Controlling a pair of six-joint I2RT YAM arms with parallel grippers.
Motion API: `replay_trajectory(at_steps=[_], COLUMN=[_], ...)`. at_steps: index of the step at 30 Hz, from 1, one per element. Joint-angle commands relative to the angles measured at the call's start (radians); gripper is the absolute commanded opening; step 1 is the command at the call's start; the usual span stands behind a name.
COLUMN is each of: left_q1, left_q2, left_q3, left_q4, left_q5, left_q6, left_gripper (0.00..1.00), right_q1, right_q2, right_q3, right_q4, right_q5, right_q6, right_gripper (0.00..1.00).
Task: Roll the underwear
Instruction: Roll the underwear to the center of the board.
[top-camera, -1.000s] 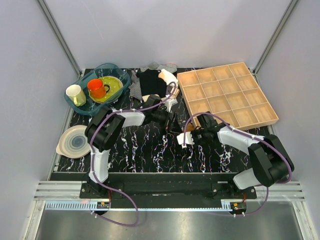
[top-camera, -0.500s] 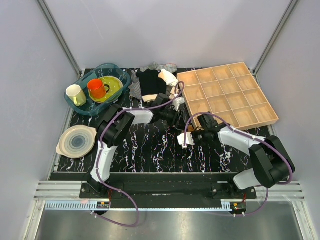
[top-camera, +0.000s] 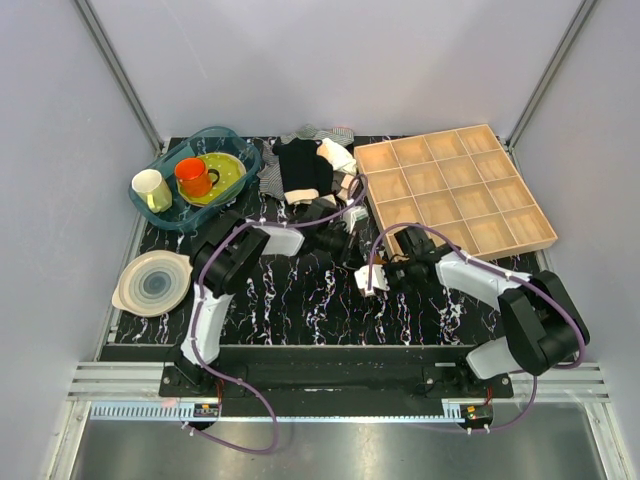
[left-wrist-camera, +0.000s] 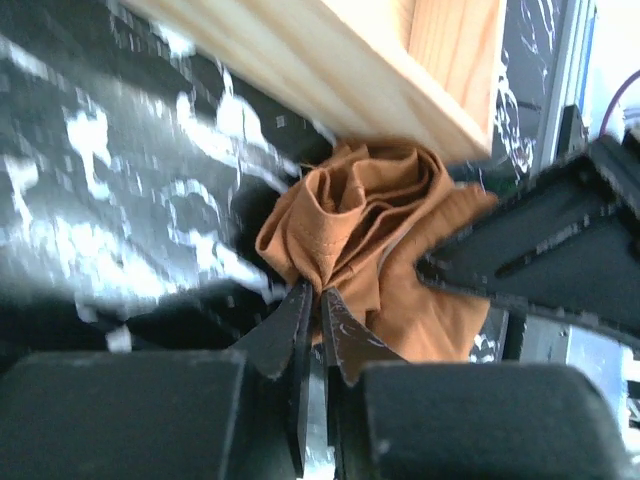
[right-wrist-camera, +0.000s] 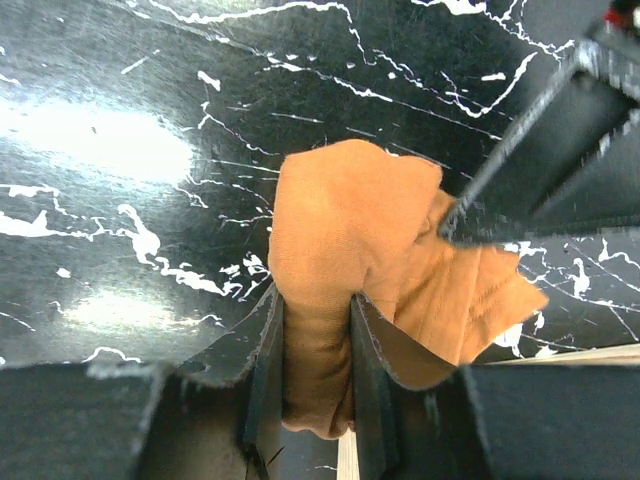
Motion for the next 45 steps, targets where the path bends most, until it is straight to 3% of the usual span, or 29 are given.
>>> replay_trajectory(at_steps=[1,11,12,19,26,31,35,39,45], left_q1=[0.047,0.105,0.111,0.144,0.138,0.044,-0.071,-0.192,-0.263], left_q2=[-0.084,-0.191,-0.199,-0.355,-0.556,-0.673,-0.723,-0.722,-0.619], left_q3=[-0.172,-0.344,-0.364,-0.498,-0.738,-0.87,-0.866,-0.743,-0.6], left_q4=[0.081,0.208,0.222,0.365,0.662,0.791,0.672,0.462,0.222], left_q5=[-0.043,-0.046,-0.055,-0.167,-0.152,-0.187,-0.279,-0.398,-0.501], left_q6=[-0.038,-0.078,-0.084,-0.099,-0.016,0.134,0.286,0.491,0.654], left_gripper=[0.08,0.12,0.21,0.55,0.57,0.64,0.77,0.8,0.8], right_q1=[0.0,0.0,-0.002,-0.002,-0.006,-0.028,-0.042,-0.043,-0.049], right_q2=[0.051,0.301,0.319,0.448,0.545,0.595,0.612,0.614,0.615], right_q3=[0.038,0.355,0.401,0.491,0.56,0.618,0.635,0.629,0.633], right_q4=[-0.171,-0.506,-0.527,-0.633,-0.695,-0.75,-0.765,-0.762,-0.757], right_q5=[-0.048,-0.177,-0.184,-0.207,-0.215,-0.259,-0.278,-0.275,-0.279], right_q6=[0.046,0.039,0.039,0.048,0.106,0.147,0.166,0.18,0.192], right_gripper=[0.25,0.24,0.24,0.24,0.25,0.27,0.28,0.28,0.3])
